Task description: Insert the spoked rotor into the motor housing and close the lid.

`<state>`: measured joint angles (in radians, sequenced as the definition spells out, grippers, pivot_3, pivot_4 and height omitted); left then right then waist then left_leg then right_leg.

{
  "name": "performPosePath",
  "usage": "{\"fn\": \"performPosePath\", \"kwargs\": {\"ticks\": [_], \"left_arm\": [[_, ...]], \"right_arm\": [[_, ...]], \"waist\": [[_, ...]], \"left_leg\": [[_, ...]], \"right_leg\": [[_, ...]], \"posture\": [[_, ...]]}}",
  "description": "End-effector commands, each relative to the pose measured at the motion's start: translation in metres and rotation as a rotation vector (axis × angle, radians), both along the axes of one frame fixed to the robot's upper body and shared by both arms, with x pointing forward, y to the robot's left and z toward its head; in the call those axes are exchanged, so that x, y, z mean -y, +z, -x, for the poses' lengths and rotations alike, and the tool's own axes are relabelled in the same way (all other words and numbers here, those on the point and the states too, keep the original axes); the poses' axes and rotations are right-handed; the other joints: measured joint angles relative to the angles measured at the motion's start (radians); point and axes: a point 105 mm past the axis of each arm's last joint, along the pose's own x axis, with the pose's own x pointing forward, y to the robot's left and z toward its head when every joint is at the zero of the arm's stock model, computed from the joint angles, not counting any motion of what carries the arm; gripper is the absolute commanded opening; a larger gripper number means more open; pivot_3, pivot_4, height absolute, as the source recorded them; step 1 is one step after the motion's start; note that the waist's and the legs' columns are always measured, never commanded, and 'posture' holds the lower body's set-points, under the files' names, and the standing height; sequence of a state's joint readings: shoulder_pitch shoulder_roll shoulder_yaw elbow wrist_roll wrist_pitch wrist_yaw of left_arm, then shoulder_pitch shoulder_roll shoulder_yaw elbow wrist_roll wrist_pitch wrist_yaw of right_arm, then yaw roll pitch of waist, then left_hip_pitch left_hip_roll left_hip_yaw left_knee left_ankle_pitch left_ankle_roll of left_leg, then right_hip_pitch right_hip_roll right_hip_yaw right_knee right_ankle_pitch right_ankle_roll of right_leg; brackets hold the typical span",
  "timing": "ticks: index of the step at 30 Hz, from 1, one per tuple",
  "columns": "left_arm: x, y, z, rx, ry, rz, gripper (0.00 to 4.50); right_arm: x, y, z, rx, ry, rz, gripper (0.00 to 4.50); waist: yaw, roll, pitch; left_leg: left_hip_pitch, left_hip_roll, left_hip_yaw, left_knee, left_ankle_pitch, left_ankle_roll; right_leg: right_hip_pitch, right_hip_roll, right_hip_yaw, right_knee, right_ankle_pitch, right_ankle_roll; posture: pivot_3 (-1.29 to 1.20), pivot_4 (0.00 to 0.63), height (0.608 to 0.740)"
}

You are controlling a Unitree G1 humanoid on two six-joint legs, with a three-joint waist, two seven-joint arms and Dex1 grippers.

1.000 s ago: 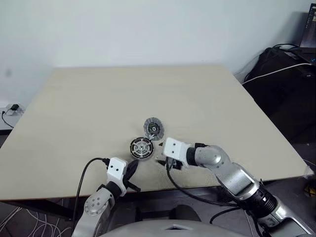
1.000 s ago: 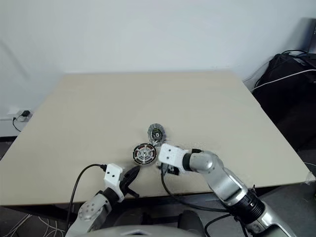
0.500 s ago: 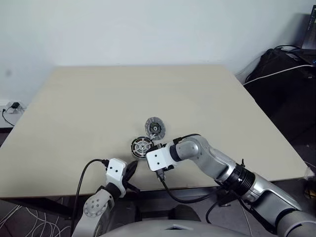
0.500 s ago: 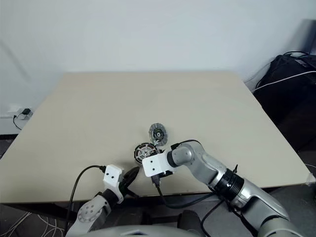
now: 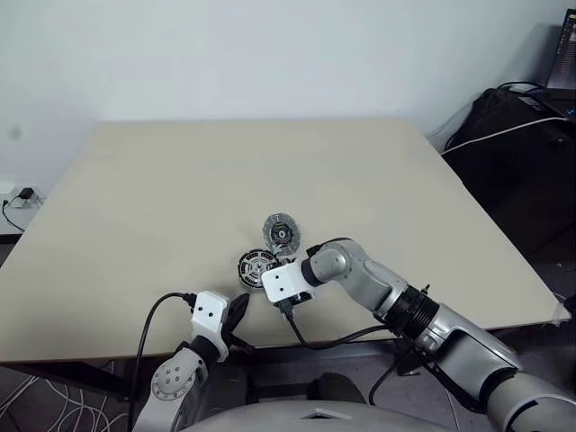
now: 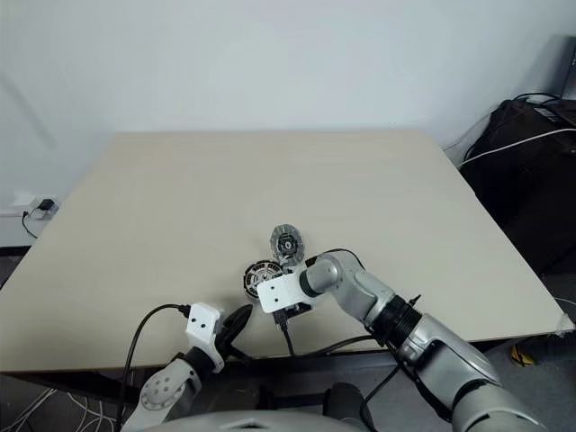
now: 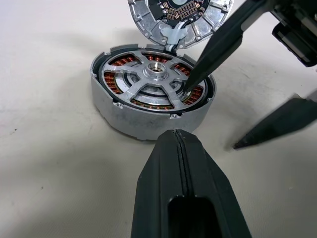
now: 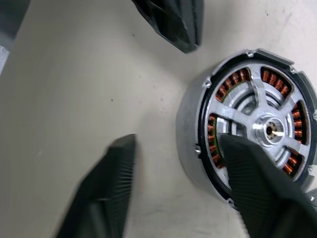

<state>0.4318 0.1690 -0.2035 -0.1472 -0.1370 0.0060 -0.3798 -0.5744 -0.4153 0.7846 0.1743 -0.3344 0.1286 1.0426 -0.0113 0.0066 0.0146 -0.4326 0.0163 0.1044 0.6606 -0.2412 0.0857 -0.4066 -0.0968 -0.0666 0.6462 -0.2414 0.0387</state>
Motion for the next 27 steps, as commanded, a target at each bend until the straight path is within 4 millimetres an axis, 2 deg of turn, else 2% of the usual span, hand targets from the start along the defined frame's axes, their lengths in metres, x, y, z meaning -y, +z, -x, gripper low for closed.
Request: {"fn": "performPosePath", "kwargs": {"ticks": [1,6,14,22,27], "left_arm": [[-0.002,0.004,-0.002,0.033,0.009,0.003,0.0],[-0.004,0.001,-0.002,0.031,0.01,0.002,0.0],[-0.001,-0.001,-0.004,0.031,-0.004,0.007,0.0],[0.006,0.002,-0.005,0.028,-0.023,0.021,0.0],[0.008,0.003,-0.006,0.028,-0.034,0.026,0.0]], "right_arm": [[0.003,0.004,-0.007,0.019,-0.008,-0.001,1.66],[0.002,0.006,-0.008,0.021,-0.033,-0.026,0.15],[0.004,0.019,-0.01,-0.03,-0.183,-0.144,0.1],[0.036,0.03,0.018,-0.171,-0.313,-0.141,0.1],[0.05,0.035,0.028,-0.201,-0.364,-0.126,0.1]], "waist": [[0.001,0.001,-0.001],[0.001,0.001,-0.002],[0.002,0.002,-0.002],[0.011,0.003,-0.002],[0.014,0.003,-0.002]], "left_leg": [[0.0,0.0,0.0,0.0,0.0,0.0],[0.0,0.0,0.0,0.0,0.0,0.0],[0.0,0.0,0.0,0.0,0.0,0.0],[-0.004,0.0,0.0,0.0,0.0,0.0],[-0.003,0.0,0.0,0.0,-0.001,0.001]], "right_leg": [[0.0,0.0,0.0,0.0,0.0,0.0],[0.0,0.0,0.0,0.0,0.0,0.0],[0.0,0.0,0.0,0.001,0.0,-0.001],[-0.002,-0.002,0.001,-0.002,0.0,-0.001],[-0.002,-0.002,0.001,-0.002,0.0,-0.001]], "posture": [[0.0,0.0,0.74],[0.0,0.0,0.74],[0.0,0.0,0.74],[0.0,0.0,0.74],[0.0,0.0,0.74]]}}
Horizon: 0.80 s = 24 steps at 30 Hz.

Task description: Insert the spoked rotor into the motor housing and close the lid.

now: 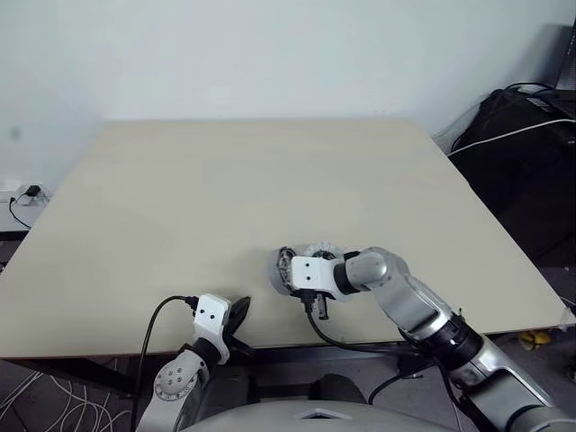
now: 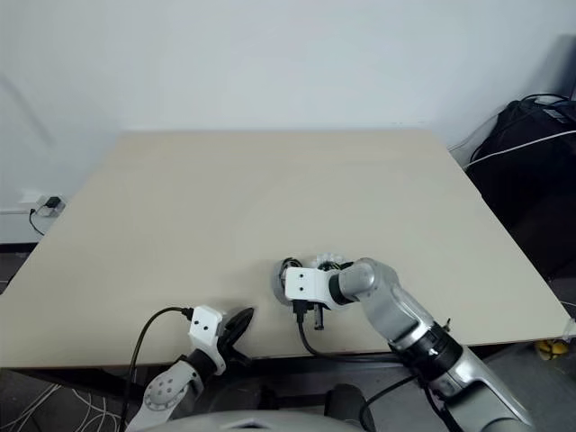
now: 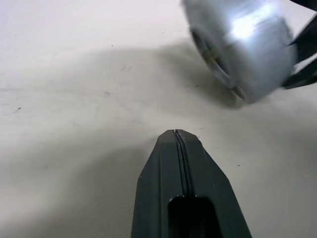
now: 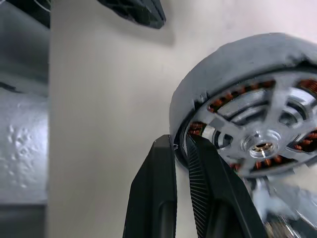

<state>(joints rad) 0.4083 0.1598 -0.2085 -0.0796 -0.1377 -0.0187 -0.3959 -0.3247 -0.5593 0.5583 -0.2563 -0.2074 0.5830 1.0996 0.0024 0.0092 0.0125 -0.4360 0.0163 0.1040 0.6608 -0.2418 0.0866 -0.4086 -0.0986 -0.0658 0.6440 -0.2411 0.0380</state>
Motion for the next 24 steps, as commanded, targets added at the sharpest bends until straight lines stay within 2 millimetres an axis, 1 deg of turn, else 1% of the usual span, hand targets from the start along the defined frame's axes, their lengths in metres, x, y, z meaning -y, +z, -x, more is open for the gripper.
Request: {"fn": "performPosePath", "kwargs": {"ticks": [1,6,9,11,14,21,24], "left_arm": [[0.005,0.013,-0.006,0.046,-0.019,0.018,0.0],[0.005,0.012,-0.006,0.044,-0.024,0.018,0.0],[0.005,0.012,-0.006,0.042,-0.027,0.018,0.0],[0.005,0.011,-0.005,0.039,-0.029,0.017,0.0],[0.005,0.01,-0.004,0.036,-0.032,0.017,0.0],[0.004,0.011,-0.004,0.039,-0.027,0.015,0.0],[0.003,0.012,-0.003,0.039,-0.023,0.013,0.0]], "right_arm": [[0.003,0.015,0.004,-0.002,-0.014,-0.033,0.1],[0.007,0.022,0.008,-0.032,-0.039,-0.045,0.1],[0.01,0.023,0.008,-0.039,-0.05,-0.026,0.1],[0.008,0.022,0.007,-0.056,-0.069,-0.034,0.1],[0.002,0.019,0.005,-0.073,-0.098,-0.046,0.1],[-0.023,0.004,-0.014,-0.089,-0.212,-0.092,0.1],[-0.03,-0.001,-0.021,-0.095,-0.249,-0.108,0.1]], "waist": [[0.001,0.0,0.0],[0.002,0.0,0.0],[0.005,-0.001,0.001],[0.007,-0.001,0.001],[0.01,-0.001,0.001],[0.01,-0.002,0.001],[0.011,-0.001,0.001]], "left_leg": [[0.0,0.0,0.0,0.0,0.0,0.0],[0.0,0.0,-0.001,0.0,0.0,0.0],[0.0,0.0,-0.001,0.001,0.0,0.0],[-0.001,0.0,0.0,0.001,0.0,0.0],[0.0,0.0,-0.001,0.001,0.0,0.0],[0.0,0.0,-0.001,0.002,0.0,0.0],[-0.001,0.0,-0.001,0.002,0.0,0.0]], "right_leg": [[0.0,0.0,0.0,0.0,0.0,0.0],[0.0,0.0,-0.001,0.0,0.0,0.0],[0.0,0.0,-0.002,0.0,0.0,0.0],[0.0,0.0,-0.002,0.0,0.0,0.0],[0.0,0.0,-0.002,0.0,0.0,0.0],[0.0,0.001,-0.002,0.001,0.0,0.0],[0.0,0.001,-0.003,0.001,0.0,0.0]], "posture": [[0.0,0.0,0.74],[0.0,0.0,0.74],[0.0,0.0,0.74],[0.0,0.0,0.74],[0.0,0.0,0.74],[0.0,0.0,0.74],[0.0,0.0,0.74]]}}
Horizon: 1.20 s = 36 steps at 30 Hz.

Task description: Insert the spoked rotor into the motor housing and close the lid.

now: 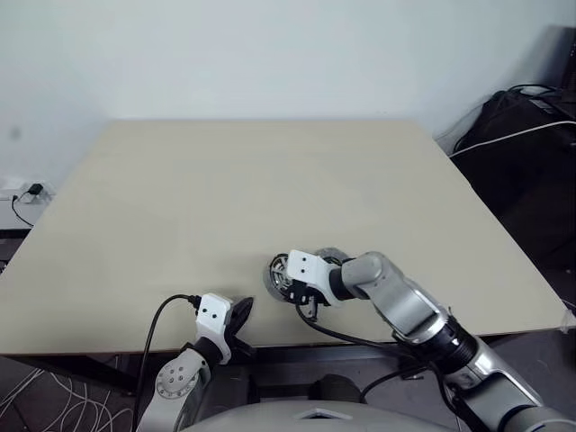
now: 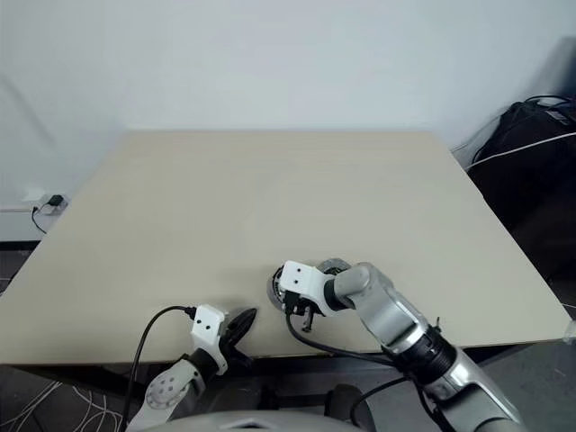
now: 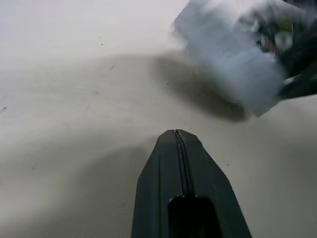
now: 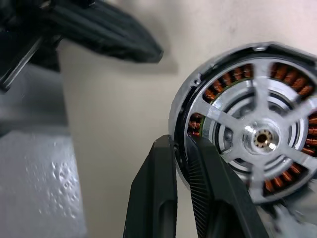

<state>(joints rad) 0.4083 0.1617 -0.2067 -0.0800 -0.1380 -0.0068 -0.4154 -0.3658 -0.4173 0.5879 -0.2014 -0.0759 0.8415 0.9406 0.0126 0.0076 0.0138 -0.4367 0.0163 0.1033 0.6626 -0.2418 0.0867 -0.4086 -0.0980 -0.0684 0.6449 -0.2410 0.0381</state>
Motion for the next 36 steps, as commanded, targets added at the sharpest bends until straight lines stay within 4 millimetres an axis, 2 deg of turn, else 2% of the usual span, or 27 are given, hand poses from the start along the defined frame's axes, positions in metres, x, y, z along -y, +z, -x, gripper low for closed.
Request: {"fn": "performPosePath", "kwargs": {"ticks": [1,5,9,14,20,24,28,30,33,36], "left_arm": [[0.002,0.013,-0.004,0.05,-0.002,0.011,0.0],[0.002,0.014,-0.003,0.048,0.002,0.01,0.0],[0.002,0.015,-0.003,0.048,0.003,0.009,0.0],[0.003,0.018,-0.004,0.052,-0.002,0.01,0.0],[0.006,0.021,-0.005,0.053,-0.016,0.011,0.0],[0.006,0.022,-0.006,0.052,-0.025,0.011,0.0],[0.005,0.022,-0.006,0.05,-0.03,0.009,0.0],[0.005,0.021,-0.006,0.05,-0.032,0.007,0.0],[0.003,0.019,-0.006,0.051,-0.028,0.004,0.0],[0.0,0.018,-0.006,0.051,-0.022,0.0,0.0]], "right_arm": [[-0.002,0.007,-0.019,0.065,-0.063,-0.007,0.1],[-0.006,0.005,-0.025,0.078,-0.107,-0.021,0.1],[-0.012,0.009,-0.026,0.08,-0.126,-0.058,1.4],[-0.024,0.023,-0.025,0.069,-0.157,-0.16,3.0],[-0.047,0.058,-0.018,0.041,-0.153,-0.389,3.0],[-0.053,0.083,-0.03,0.155,-0.214,-0.508,3.0],[-0.044,0.107,-0.052,0.347,-0.326,-0.56,1.75],[-0.03,0.111,-0.064,0.469,-0.381,-0.508,1.09],[0.004,0.107,-0.081,0.653,-0.46,-0.344,0.12],[0.04,0.096,-0.089,0.774,-0.51,-0.163,0.02]], "waist": [[0.0,0.0,0.0],[-0.001,0.0,0.0],[-0.001,0.001,0.0],[-0.009,0.001,0.0],[-0.019,0.001,0.0],[-0.024,0.002,0.0],[-0.024,0.002,0.0],[-0.024,0.002,0.0],[-0.023,0.002,0.0],[-0.023,0.002,0.0]], "left_leg": [[0.0,0.0,0.0,0.0,0.0,0.0],[0.0,0.0,0.0,0.0,0.0,0.0],[0.0,0.0,0.0,0.0,0.0,0.0],[0.001,0.0,0.0,-0.001,0.0,0.0],[0.0,0.0,0.0,-0.001,0.0,0.0],[0.0,0.0,0.0,-0.002,0.0,0.0],[0.0,0.0,0.0,-0.002,0.0,0.0],[0.0,0.0,0.0,-0.002,0.0,-0.001],[0.0,0.0,0.001,-0.002,0.0,-0.001],[0.0,0.0,0.002,-0.002,0.001,-0.001]], "right_leg": [[0.0,0.0,0.0,0.0,0.0,0.0],[0.0,0.0,0.0,0.0,0.0,0.0],[0.0,0.0,0.0,0.0,0.001,-0.001],[0.0,0.0,0.0,0.001,0.001,0.0],[-0.001,0.001,0.0,0.0,0.001,0.0],[-0.001,0.001,0.0,0.0,0.001,0.0],[-0.001,0.001,0.0,0.0,0.002,0.0],[-0.001,0.001,0.0,0.0,0.002,0.0],[-0.001,0.001,0.0,0.0,0.002,0.0],[-0.001,0.001,0.001,-0.001,0.001,0.0]], "posture": [[0.0,0.0,0.74],[0.0,0.0,0.74],[0.0,0.0,0.74],[0.0,0.0,0.74],[0.0,0.0,0.74],[0.0,0.0,0.74],[0.0,0.0,0.74],[0.0,0.0,0.74],[0.0,0.0,0.74],[0.0,0.0,0.74]]}}
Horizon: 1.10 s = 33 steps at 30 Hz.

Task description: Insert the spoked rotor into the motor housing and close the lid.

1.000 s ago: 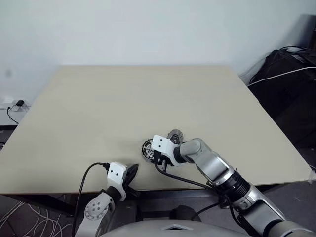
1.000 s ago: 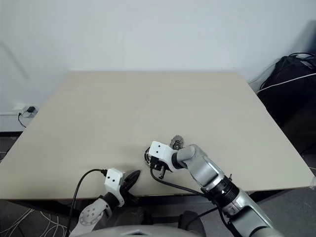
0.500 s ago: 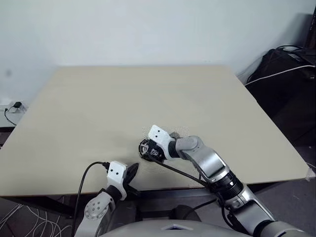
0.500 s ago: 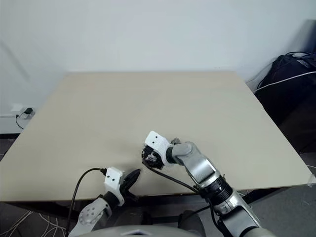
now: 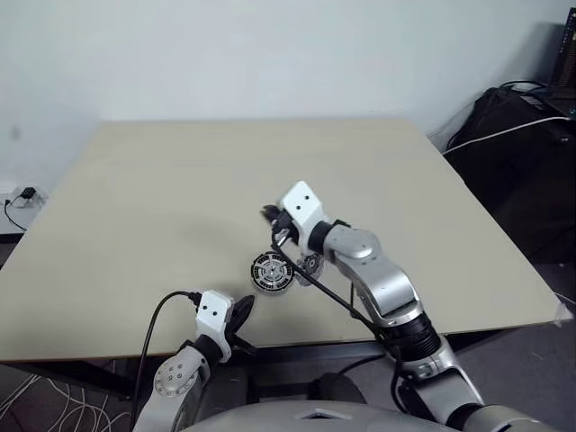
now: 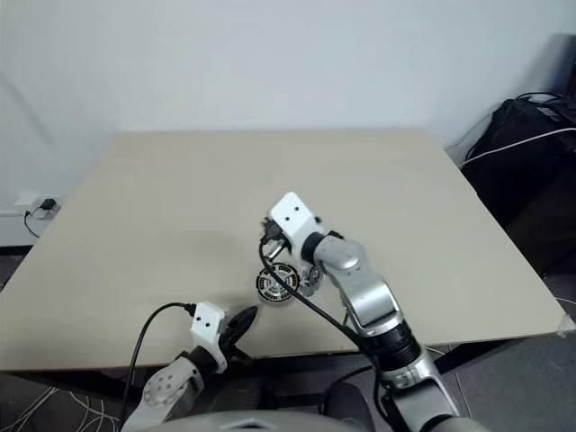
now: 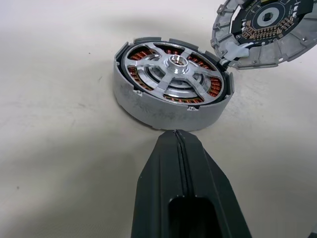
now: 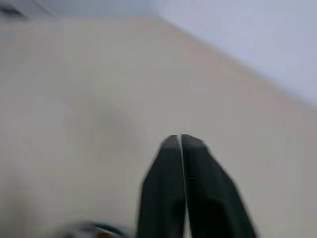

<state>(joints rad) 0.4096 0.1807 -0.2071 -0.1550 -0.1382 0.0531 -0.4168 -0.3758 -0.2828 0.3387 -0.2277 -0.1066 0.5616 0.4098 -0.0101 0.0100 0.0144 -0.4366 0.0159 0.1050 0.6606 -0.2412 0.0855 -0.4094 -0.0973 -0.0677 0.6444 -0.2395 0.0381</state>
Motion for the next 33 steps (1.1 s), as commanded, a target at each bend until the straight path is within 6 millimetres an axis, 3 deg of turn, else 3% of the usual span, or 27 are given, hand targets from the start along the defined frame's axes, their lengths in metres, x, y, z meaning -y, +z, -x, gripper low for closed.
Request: {"fn": "performPosePath", "kwargs": {"ticks": [1,5,9,12,16,20,27,33], "left_arm": [[0.0,0.007,-0.004,0.04,-0.003,0.011,0.0],[-0.001,0.006,-0.003,0.039,0.0,0.009,0.0],[-0.002,0.007,-0.003,0.042,-0.001,0.005,0.0],[-0.004,0.007,-0.005,0.044,-0.005,0.002,0.0],[-0.003,0.007,-0.006,0.045,-0.021,-0.001,0.0],[-0.002,0.006,-0.007,0.042,-0.037,-0.001,0.0],[-0.004,0.005,-0.011,0.046,-0.047,-0.01,0.0],[-0.006,0.004,-0.01,0.045,-0.036,-0.015,0.0]], "right_arm": [[0.039,0.001,-0.01,0.107,-0.145,0.127,0.02],[0.085,-0.02,-0.001,0.09,-0.27,0.272,0.02],[0.102,-0.052,0.034,-0.08,-0.219,0.362,0.02],[0.096,-0.064,0.059,-0.185,-0.164,0.296,0.02],[0.087,-0.061,0.068,-0.183,-0.191,0.13,0.02],[0.068,-0.05,0.074,-0.199,-0.185,-0.148,0.02],[0.051,-0.037,0.076,-0.222,-0.1,-0.321,0.02],[0.035,-0.04,0.069,-0.256,-0.045,-0.36,0.02]], "waist": [[-0.001,0.0,0.0],[0.0,0.0,0.0],[0.0,0.001,0.001],[0.0,0.0,0.001],[-0.001,-0.001,0.002],[-0.001,-0.001,0.002],[-0.001,0.0,0.002],[-0.001,0.0,0.003]], "left_leg": [[0.0,0.0,0.0,0.0,0.0,0.0],[0.0,0.001,0.0,0.0,0.0,0.0],[0.0,0.001,0.0,0.0,0.0,0.0],[0.001,0.001,0.0,0.0,0.0,0.001],[0.002,0.004,0.0,0.001,0.0,0.001],[0.003,0.005,0.0,0.001,0.0,0.001],[0.003,0.006,0.0,0.001,0.0,0.0],[0.003,0.006,0.0,0.0,0.0,0.0]], "right_leg": [[0.0,0.0,0.0,0.0,0.0,0.0],[0.0,0.001,0.0,0.0,-0.001,0.0],[0.0,0.001,0.0,0.0,-0.001,0.0],[0.001,0.001,0.0,0.0,-0.001,0.001],[0.002,0.002,-0.002,0.0,-0.004,0.006],[0.002,0.001,-0.003,0.0,-0.003,0.007],[0.002,0.0,-0.003,0.0,0.0,0.003],[0.001,0.0,-0.003,0.0,0.0,0.002]], "posture": [[0.0,0.0,0.74],[0.0,0.0,0.74],[0.0,0.0,0.74],[0.0,0.0,0.74],[0.0,0.0,0.74],[0.0,0.0,0.74],[0.0,0.0,0.74],[0.0,0.0,0.74]]}}
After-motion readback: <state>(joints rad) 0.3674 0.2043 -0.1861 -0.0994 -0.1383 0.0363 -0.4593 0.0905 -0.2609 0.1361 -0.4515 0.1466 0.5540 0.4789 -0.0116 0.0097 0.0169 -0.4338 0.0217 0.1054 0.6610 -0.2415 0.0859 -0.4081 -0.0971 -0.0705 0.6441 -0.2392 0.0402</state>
